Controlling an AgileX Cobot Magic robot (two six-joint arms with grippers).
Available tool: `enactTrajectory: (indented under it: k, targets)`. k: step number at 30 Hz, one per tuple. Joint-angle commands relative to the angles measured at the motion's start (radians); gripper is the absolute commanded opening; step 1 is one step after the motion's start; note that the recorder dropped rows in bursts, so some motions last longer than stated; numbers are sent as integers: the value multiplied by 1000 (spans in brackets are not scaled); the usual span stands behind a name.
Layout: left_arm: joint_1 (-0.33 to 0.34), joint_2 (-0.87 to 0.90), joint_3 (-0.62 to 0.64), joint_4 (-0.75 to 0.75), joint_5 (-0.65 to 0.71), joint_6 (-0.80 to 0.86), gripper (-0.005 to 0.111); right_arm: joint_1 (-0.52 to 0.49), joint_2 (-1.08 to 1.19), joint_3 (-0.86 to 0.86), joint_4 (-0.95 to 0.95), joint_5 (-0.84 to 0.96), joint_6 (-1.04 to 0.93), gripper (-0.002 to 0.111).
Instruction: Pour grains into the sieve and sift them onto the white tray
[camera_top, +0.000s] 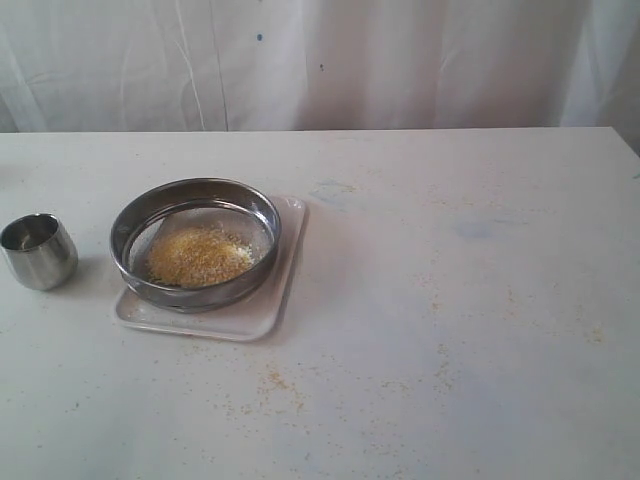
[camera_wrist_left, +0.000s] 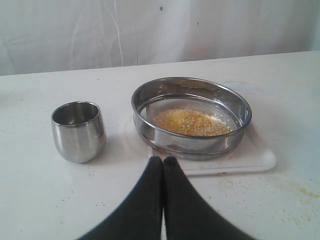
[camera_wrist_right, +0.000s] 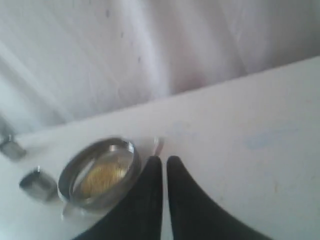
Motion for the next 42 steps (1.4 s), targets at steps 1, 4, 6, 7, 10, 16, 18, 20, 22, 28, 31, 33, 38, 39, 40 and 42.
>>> enactTrajectory:
  k: [1, 4, 6, 7, 10, 16, 18, 20, 22, 28, 31, 33, 38, 39, 40, 42]
  targets:
    - [-5, -5, 4, -7, 0, 3, 0, 40, 274, -134, 151, 164, -274, 23]
    - [-5, -5, 4, -7, 0, 3, 0, 40, 427, -190, 195, 164, -353, 50]
    - [-5, -5, 4, -7, 0, 3, 0, 40, 534, -220, 211, 168, -413, 64]
    - [-5, -5, 4, -7, 0, 3, 0, 40, 584, -237, 226, 187, -462, 70]
    - [-5, -5, 4, -7, 0, 3, 0, 40, 705, -279, 269, 209, -534, 74]
    - [-5, -5, 4, -7, 0, 3, 0, 40, 845, -336, 275, 145, -526, 74]
    - [-5, -5, 4, -7, 0, 3, 0, 40, 873, -356, 287, 141, -505, 74]
    - [-5, -5, 4, -7, 0, 3, 0, 40, 909, -387, 286, 160, -500, 74]
    - [-5, -5, 4, -7, 0, 3, 0, 47, 943, -422, 289, 199, -499, 74]
    - [-5, -5, 4, -7, 0, 3, 0, 116, 1010, -515, 262, 229, -473, 74]
    - [-5, -5, 4, -7, 0, 3, 0, 141, 1032, -553, 169, 228, -394, 74]
    - [-5, -5, 4, -7, 0, 3, 0, 157, 1042, -569, 108, 230, -342, 74]
    - [-5, -5, 4, -7, 0, 3, 0, 211, 1068, -583, -93, 255, -238, 74]
    - [-5, -5, 4, -7, 0, 3, 0, 220, 1073, -583, -124, 250, -208, 74]
    - [-5, -5, 4, -7, 0, 3, 0, 229, 1082, -583, -137, 247, -190, 74]
    - [-5, -5, 4, -7, 0, 3, 0, 244, 1105, -594, -137, 243, -188, 74]
